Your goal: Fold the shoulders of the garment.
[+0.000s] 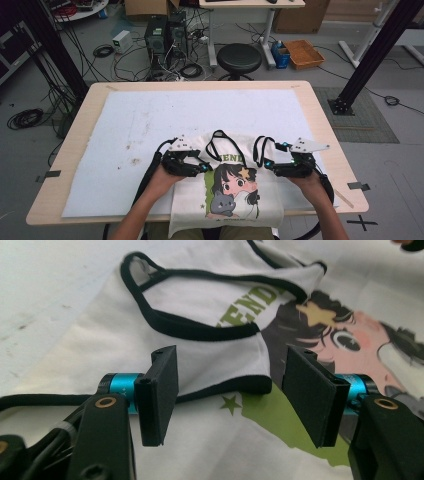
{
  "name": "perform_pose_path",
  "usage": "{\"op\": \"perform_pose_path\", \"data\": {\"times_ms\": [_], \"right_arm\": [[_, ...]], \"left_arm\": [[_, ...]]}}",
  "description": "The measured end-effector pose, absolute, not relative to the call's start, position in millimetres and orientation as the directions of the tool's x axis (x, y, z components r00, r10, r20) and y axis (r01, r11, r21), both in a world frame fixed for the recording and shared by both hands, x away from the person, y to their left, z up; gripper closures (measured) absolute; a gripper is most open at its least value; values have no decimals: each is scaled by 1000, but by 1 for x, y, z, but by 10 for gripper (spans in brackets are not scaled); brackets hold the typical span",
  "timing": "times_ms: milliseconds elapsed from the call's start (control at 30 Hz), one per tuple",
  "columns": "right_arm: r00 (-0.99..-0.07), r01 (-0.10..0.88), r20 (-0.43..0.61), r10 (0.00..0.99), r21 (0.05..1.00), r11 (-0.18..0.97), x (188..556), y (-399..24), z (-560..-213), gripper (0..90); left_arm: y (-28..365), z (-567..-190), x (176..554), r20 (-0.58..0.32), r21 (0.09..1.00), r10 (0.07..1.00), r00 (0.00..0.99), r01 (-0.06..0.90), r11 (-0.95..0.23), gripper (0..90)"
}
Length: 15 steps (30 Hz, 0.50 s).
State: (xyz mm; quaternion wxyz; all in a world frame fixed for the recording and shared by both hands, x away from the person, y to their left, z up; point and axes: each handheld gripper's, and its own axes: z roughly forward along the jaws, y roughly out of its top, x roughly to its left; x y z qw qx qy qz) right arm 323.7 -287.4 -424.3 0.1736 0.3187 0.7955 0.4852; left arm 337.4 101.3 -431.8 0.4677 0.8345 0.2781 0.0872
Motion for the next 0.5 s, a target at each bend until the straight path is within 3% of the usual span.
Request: {"op": "perform_pose_path", "data": {"times_ms": [33,133,233,300,333,367,400,433,467,500], "right_arm": [[-737,339,33,676,883,326,324,-287,-424,301],[-840,291,-9,543,837,464,321,-263,-429,468],[-853,279,-40,521,809,518,320,-253,-433,473],[-848,267,-75,525,795,544,323,-247,-438,539],[-848,267,-75,525,795,544,323,-247,-438,539],[-845,264,-88,528,790,553,326,-246,-439,575],[-833,269,-121,540,764,586,328,-244,-442,669],[-833,269,-121,540,764,586,328,-244,-442,669],[-834,267,-144,532,738,619,330,-244,-446,824],[-834,267,-144,532,738,619,330,-244,-446,824]], "left_arm": [[97,-434,336,-100,828,546,832,374,-418,395],[79,-442,337,-72,816,518,852,349,-461,395],[61,-451,339,-11,779,522,853,335,-530,397],[58,-449,339,55,772,544,837,310,-555,582],[59,-448,339,64,773,550,833,307,-555,582],[61,-447,339,94,767,549,830,291,-571,706],[64,-446,338,97,768,553,828,292,-571,824],[68,-445,339,68,772,551,832,306,-557,824],[75,-443,339,65,773,548,834,306,-556,831],[81,-440,338,62,777,545,836,302,-552,831]]}}
